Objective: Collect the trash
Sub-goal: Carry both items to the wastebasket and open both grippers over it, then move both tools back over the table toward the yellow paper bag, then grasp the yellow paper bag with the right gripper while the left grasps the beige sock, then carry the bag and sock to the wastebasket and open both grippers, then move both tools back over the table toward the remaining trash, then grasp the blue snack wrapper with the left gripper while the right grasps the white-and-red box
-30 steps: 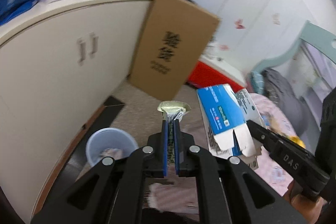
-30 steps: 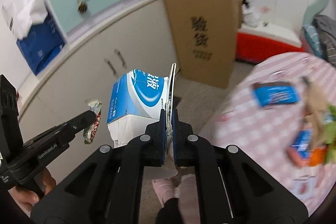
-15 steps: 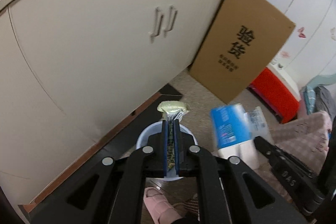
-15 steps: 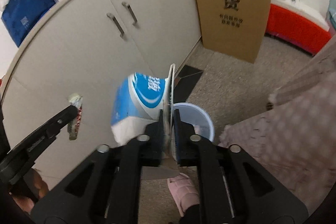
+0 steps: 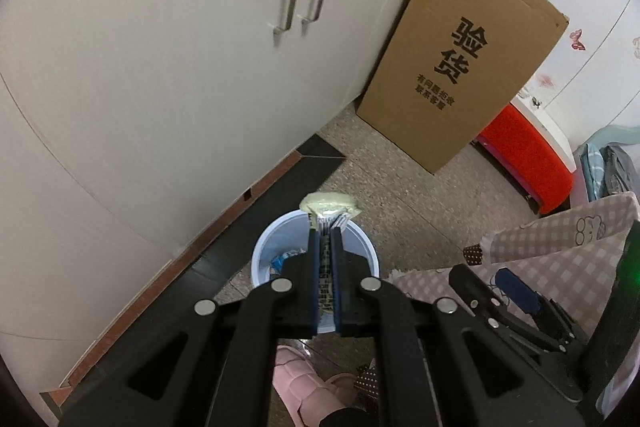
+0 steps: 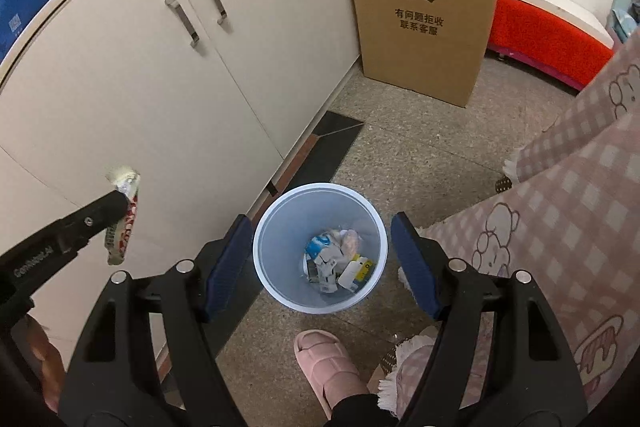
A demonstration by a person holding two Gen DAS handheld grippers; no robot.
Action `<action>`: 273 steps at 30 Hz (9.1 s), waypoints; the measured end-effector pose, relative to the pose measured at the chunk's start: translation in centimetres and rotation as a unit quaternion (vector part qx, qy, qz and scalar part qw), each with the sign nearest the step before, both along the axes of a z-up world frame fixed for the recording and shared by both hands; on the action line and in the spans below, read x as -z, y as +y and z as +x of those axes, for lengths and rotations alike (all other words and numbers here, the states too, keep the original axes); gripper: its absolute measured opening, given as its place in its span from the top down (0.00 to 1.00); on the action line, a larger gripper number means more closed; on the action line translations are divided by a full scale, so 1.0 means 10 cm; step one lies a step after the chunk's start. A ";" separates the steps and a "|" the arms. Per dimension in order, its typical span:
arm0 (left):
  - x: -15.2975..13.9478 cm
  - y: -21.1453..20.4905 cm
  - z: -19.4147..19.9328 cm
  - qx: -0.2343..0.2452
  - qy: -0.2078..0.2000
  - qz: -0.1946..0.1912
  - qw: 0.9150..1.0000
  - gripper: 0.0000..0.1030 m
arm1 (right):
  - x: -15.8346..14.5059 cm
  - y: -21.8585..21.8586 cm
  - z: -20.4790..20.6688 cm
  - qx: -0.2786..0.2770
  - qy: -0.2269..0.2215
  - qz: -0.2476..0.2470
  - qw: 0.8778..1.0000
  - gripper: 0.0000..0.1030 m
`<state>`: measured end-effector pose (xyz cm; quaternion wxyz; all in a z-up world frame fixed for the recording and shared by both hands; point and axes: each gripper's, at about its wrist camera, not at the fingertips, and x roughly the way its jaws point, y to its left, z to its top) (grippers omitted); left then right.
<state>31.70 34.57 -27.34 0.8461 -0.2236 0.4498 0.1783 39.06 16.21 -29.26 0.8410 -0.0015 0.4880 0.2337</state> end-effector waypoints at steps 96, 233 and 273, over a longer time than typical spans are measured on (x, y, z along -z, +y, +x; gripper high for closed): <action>-1.34 -4.31 0.66 0.337 -0.070 -0.005 0.939 0.56 | -1.46 -4.30 -0.43 0.284 -0.095 0.011 0.954 0.15; -1.68 -1.10 -0.86 0.035 -0.155 0.024 0.987 0.27 | -2.14 -1.39 -1.03 0.083 -0.155 0.122 0.977 0.09; -1.12 -4.24 0.51 0.360 -0.050 0.016 0.932 0.75 | -1.30 -5.08 -0.66 0.335 -0.061 0.021 0.940 0.39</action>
